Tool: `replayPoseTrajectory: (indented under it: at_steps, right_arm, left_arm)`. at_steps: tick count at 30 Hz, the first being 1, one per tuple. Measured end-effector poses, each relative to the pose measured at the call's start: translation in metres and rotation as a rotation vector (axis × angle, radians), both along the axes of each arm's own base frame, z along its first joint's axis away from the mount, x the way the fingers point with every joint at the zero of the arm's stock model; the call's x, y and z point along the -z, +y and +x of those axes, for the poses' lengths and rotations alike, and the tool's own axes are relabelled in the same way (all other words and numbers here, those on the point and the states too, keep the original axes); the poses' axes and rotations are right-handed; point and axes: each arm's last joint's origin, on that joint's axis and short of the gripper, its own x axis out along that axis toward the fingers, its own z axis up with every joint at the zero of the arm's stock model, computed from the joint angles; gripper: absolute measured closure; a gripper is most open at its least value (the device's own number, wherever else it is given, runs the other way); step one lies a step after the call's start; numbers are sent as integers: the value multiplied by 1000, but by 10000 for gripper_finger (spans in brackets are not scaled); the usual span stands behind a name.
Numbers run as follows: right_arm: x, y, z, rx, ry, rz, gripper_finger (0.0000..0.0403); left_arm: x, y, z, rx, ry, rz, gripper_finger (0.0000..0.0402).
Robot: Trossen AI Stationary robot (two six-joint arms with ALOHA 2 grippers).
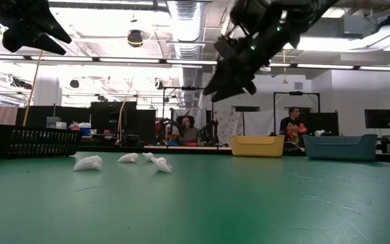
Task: Sort Halloween decoration
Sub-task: Put the white ghost toy into the light orange bin
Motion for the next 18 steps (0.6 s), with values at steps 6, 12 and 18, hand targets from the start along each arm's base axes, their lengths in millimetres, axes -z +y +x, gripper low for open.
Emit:
replayPoseTrajectory:
  at_steps: [6,12,18]
  right_arm:
    - [22,60,34,-6,-81,-96,212]
    - [63,99,62,74,-188,-113,212]
    - [89,115,81,147,-184,-140,212]
  left_arm:
    - [0,0,0,-4,0,5,202]
    - [0,0,0,-3,2,5,202]
    - [1,0,-1,-1,13,8,202]
